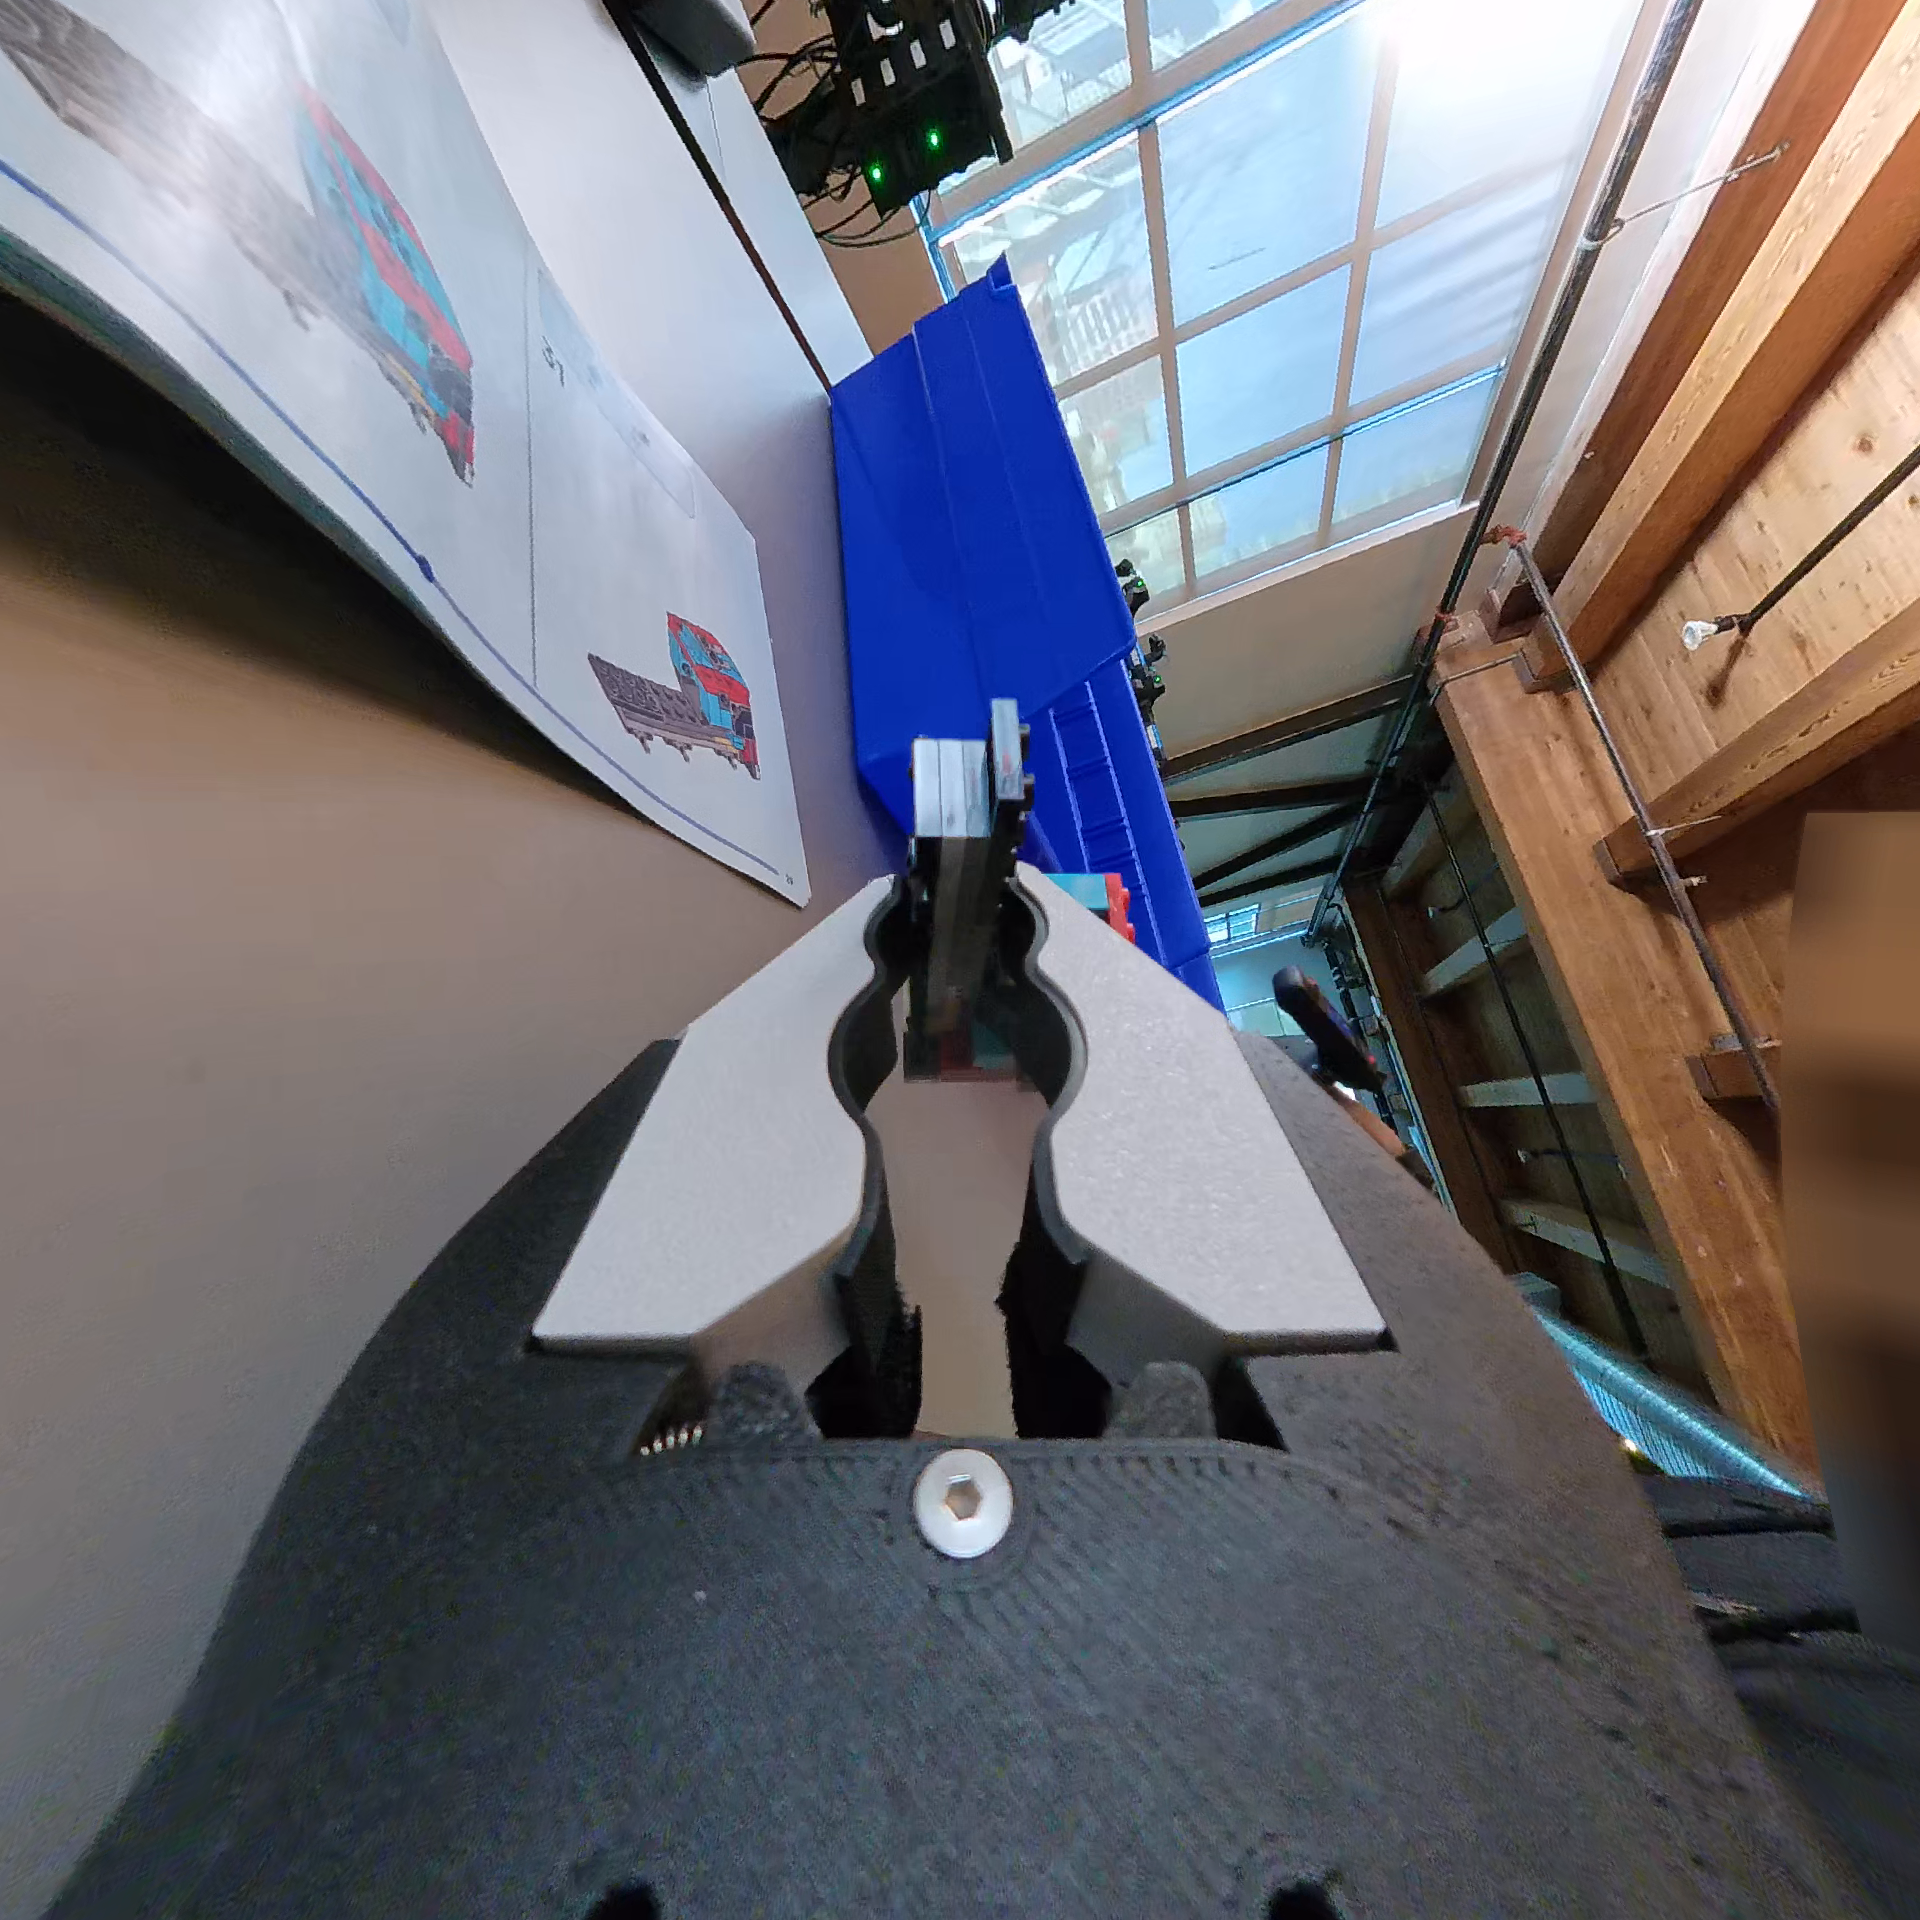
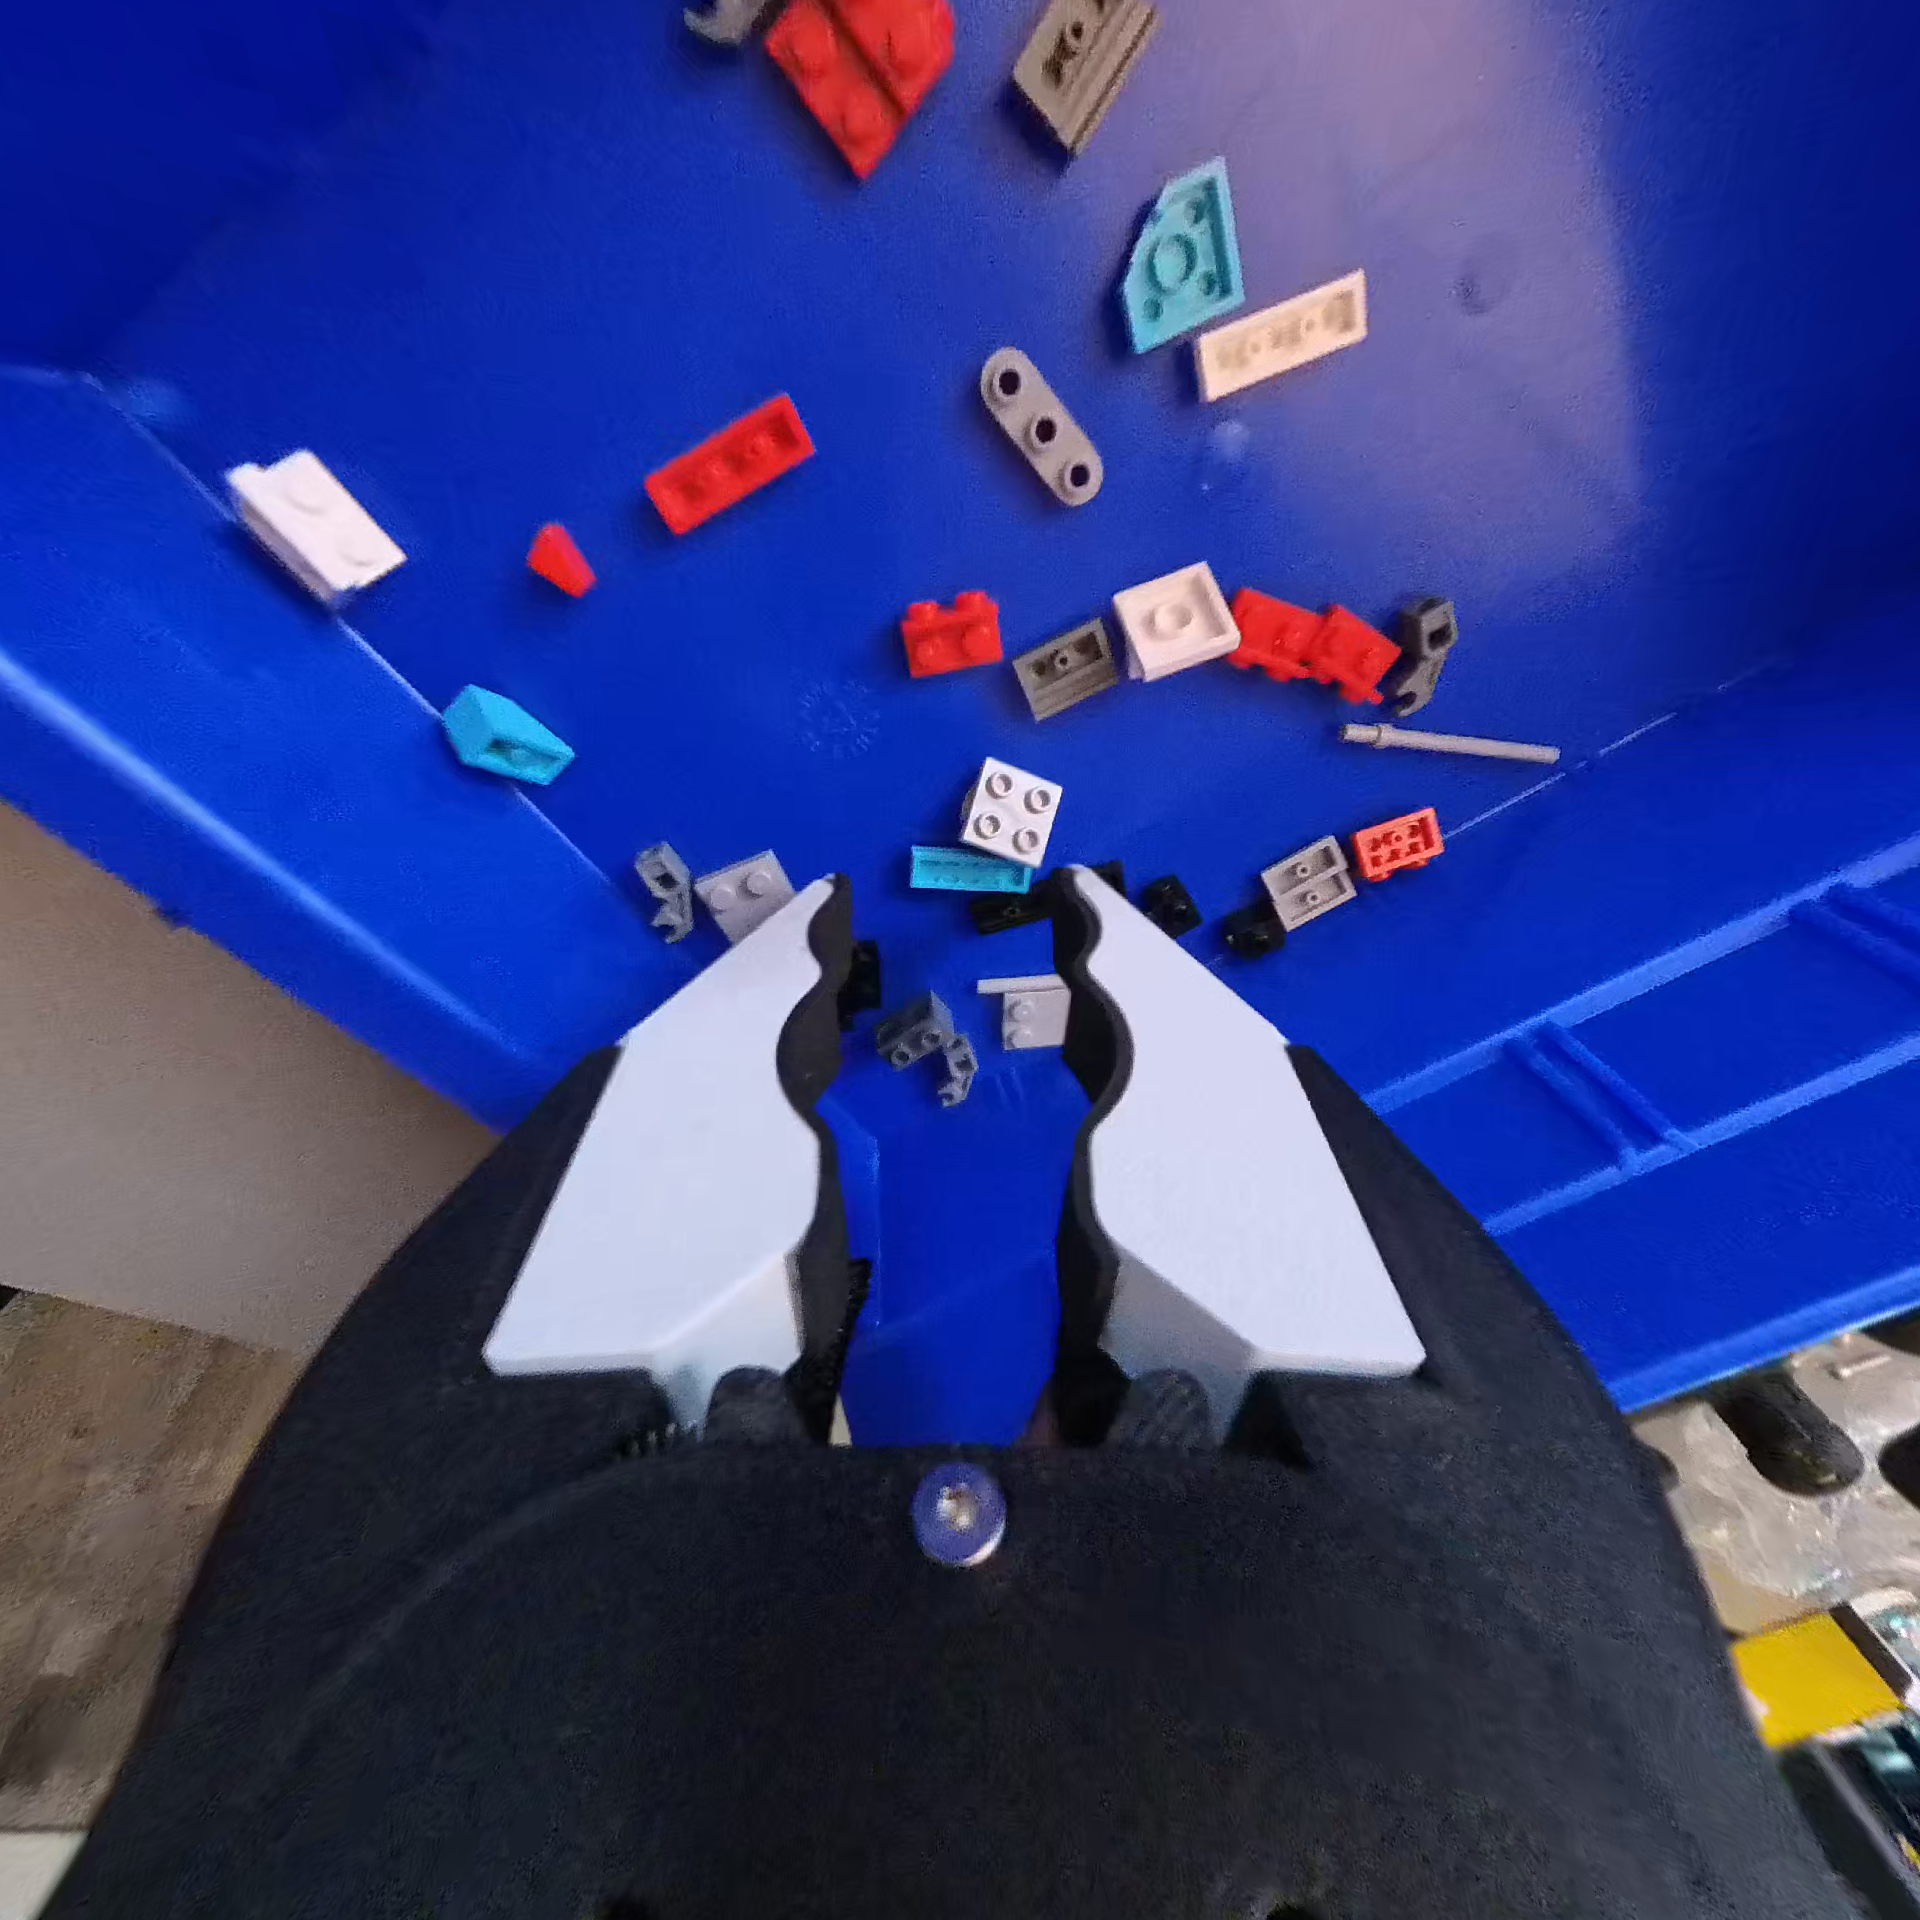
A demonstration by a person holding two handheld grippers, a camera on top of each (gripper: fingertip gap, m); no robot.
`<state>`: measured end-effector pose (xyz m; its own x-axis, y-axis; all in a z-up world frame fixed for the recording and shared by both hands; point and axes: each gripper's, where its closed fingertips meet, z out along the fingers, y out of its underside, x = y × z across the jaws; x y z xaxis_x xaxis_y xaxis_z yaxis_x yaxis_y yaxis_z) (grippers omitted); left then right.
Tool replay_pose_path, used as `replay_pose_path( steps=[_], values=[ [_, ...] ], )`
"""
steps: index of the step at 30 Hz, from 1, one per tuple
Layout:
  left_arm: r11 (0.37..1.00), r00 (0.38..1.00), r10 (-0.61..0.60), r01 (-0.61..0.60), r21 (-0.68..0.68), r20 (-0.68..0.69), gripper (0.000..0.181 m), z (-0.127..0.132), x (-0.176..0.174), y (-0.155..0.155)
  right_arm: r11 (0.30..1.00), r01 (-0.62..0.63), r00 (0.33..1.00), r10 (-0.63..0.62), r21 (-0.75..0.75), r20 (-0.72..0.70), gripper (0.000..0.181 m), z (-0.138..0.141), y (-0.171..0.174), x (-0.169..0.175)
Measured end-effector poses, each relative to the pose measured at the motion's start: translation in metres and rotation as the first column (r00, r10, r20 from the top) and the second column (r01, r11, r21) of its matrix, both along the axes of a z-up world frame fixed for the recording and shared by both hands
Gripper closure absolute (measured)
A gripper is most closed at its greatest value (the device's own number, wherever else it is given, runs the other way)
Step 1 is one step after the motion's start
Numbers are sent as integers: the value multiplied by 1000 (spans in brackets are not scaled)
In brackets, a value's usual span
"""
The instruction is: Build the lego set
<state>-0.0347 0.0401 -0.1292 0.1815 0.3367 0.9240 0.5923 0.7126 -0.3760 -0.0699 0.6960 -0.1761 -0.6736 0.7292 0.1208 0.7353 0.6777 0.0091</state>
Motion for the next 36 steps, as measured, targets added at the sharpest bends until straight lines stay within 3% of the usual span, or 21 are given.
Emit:
replay_pose_path(
  steps=[4, 7, 9, 14, 18, 19, 21, 24, 26, 31, 36],
  values=[
    [1000, 1000, -9, 9, 4, 5, 165, -1, -1, 1, 999, 31, 999, -32, 43, 28, 142, -7, 6, -1],
    [1000, 1000, -19, 19, 10, 6, 165, 0, -2, 2, 999, 41, 998, -43, 36, 49, 144, -7, 5, -1],
    [1000, 1000, -24, 24, 17, 3, 165, 0, -2, 2, 1000, 29, 997, -30, 11, 75, 155, -8, 0, 2],
    [999, 1000, -23, 24, 41, -17, 165, 4, -1, 1, 998, 56, 996, -55, -16, 74, 156, -7, 1, 1],
    [998, 999, -18, 20, 57, -34, 165, 7, 2, -1, 965, 76, 994, -94, -250, -63, 156, 25, -30, -1],
    [998, 999, -17, 19, 61, -39, 165, 8, 2, -1, 929, 46, 989, -95, -367, -117, 156, 40, -49, 0],
    [998, 999, -14, 17, 67, -44, 165, 9, 2, -2, 785, -63, 970, -96, -617, -221, 156, 78, -94, 7],
    [997, 999, -24, 27, 67, -47, 165, 9, 1, -1, 426, -273, 929, -115, -862, -352, 156, 135, -150, 32],
    [997, 998, -34, 37, 66, -46, 165, 9, 1, 1, 268, -287, 928, -160, -920, -336, 156, 147, -168, 43],
    [996, 997, -41, 45, 74, -59, 165, 11, 3, 1, 146, -250, 953, -135, -957, -270, 156, 133, -212, 60],
    [996, 996, -36, 42, 75, -76, 165, 14, 5, 1, 87, -206, 975, -67, -975, -212, 156, 118, -272, 72]
  ],
)
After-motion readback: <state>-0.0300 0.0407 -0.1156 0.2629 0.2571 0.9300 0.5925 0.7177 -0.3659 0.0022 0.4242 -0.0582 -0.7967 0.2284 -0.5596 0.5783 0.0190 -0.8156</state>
